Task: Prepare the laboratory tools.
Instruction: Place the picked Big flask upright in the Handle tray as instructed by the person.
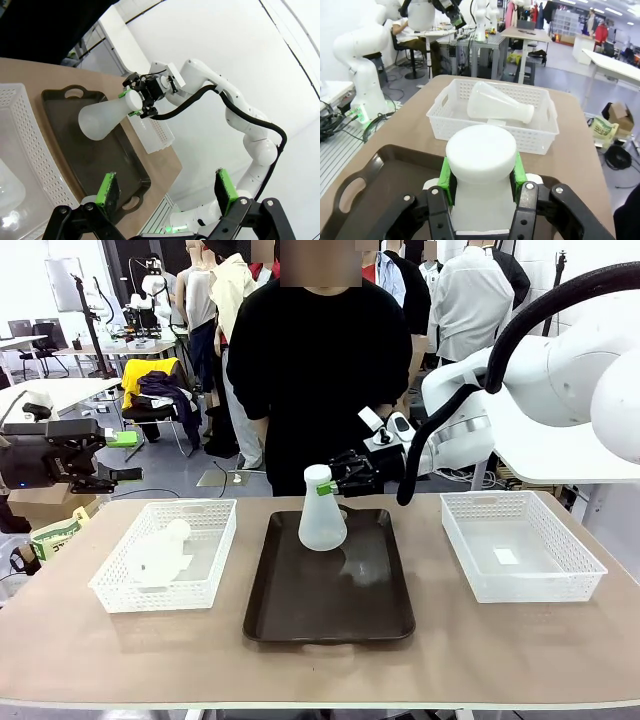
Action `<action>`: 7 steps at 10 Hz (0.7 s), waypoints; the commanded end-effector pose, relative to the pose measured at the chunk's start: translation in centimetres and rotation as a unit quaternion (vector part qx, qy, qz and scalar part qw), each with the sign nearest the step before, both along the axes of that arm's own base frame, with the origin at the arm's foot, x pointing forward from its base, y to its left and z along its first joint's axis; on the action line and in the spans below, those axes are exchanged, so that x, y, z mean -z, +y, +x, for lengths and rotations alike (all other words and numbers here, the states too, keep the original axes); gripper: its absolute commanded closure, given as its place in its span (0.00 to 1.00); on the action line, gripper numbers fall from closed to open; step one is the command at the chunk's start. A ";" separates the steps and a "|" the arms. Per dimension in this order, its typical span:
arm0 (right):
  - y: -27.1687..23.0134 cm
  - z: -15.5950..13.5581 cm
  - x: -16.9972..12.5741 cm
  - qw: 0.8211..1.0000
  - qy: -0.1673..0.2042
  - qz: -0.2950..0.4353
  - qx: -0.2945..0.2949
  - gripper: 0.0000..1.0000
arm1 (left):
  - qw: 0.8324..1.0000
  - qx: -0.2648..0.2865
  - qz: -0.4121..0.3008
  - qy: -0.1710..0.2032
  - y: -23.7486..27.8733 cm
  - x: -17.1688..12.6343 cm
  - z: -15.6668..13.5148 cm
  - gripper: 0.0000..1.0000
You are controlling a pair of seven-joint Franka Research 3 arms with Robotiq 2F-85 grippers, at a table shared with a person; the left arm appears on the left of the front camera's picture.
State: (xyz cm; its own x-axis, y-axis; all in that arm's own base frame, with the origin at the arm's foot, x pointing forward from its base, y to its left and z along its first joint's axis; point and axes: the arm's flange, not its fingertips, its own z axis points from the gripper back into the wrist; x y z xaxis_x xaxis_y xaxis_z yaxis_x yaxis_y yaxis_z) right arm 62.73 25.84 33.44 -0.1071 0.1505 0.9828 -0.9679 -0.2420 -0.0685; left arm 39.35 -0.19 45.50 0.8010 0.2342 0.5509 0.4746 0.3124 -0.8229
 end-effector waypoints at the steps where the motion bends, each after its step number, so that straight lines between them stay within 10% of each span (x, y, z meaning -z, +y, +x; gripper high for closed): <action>1: -0.2 0.5 0.3 1.000 0.010 0.022 0.005 0.33 | 1.000 -0.005 -0.002 0.005 -0.2 0.0 0.1 0.00; 3: -0.7 0.4 0.6 1.000 0.011 0.019 0.016 0.00 | 1.000 -0.005 -0.002 0.005 -0.2 0.0 0.1 0.00; 7: -1.4 0.2 0.8 0.999 0.017 0.015 0.030 0.00 | 1.000 -0.005 -0.002 0.005 -0.2 0.0 0.1 0.00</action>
